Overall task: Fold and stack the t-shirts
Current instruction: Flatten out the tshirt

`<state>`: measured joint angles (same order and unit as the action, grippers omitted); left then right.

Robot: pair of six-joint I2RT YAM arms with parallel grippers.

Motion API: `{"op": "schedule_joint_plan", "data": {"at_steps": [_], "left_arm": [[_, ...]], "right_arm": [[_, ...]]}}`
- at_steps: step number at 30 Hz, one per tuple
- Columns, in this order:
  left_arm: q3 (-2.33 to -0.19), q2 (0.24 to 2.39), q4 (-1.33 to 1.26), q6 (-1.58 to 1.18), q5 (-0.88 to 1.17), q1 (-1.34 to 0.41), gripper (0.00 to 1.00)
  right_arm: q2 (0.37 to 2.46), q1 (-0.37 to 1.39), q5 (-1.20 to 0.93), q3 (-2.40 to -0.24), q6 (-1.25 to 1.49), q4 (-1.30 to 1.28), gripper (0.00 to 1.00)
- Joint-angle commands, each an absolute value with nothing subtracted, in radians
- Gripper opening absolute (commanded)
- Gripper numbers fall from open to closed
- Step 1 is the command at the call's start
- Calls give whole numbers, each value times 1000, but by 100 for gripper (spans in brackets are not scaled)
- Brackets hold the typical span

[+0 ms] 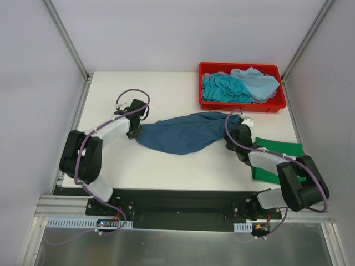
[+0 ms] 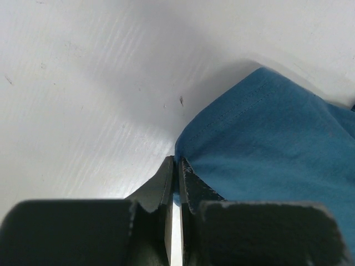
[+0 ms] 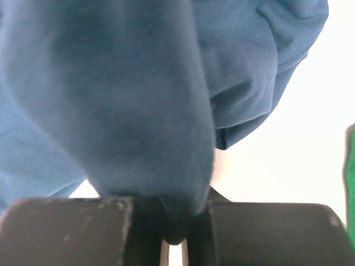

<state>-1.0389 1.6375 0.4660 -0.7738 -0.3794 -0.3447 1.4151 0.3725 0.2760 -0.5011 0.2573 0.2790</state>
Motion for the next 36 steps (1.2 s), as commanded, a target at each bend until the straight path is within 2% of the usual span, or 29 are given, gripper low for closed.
{"op": "schedule_joint_plan", "data": {"at_steps": [1, 3, 8, 10, 15, 20, 25, 28, 31, 36], "left_arm": [[-1032, 1560, 505, -767, -379, -336, 0], [-1035, 1531, 518, -775, -371, -336, 0], [-1051, 1408, 546, -784, -397, -334, 0], [-1065, 1352, 551, -782, -423, -334, 0], [-1136, 1204, 557, -772, -494, -331, 0], [-1181, 1092, 555, -749, -662, -330, 0], [-1109, 1084, 557, -762, -694, -305, 0], [-1066, 1141, 557, -768, -626, -278, 0], [-1043, 1234, 557, -778, -583, -272, 0], [-1107, 1397, 558, -784, -564, -268, 0]], "right_arm": [[1258, 391, 284, -482, 245, 174, 3], [1175, 391, 256, -491, 235, 45, 1], [890, 388, 265, -538, 180, -248, 1], [780, 373, 302, -612, 134, -377, 1], [701, 325, 344, -855, 34, -586, 1], [738, 307, 348, -1020, -40, -681, 3], [808, 275, 266, -939, -2, -718, 4], [880, 250, 187, -862, 37, -715, 7], [983, 239, 143, -807, 35, -666, 6], [1185, 236, 173, -897, 35, -591, 1]]}}
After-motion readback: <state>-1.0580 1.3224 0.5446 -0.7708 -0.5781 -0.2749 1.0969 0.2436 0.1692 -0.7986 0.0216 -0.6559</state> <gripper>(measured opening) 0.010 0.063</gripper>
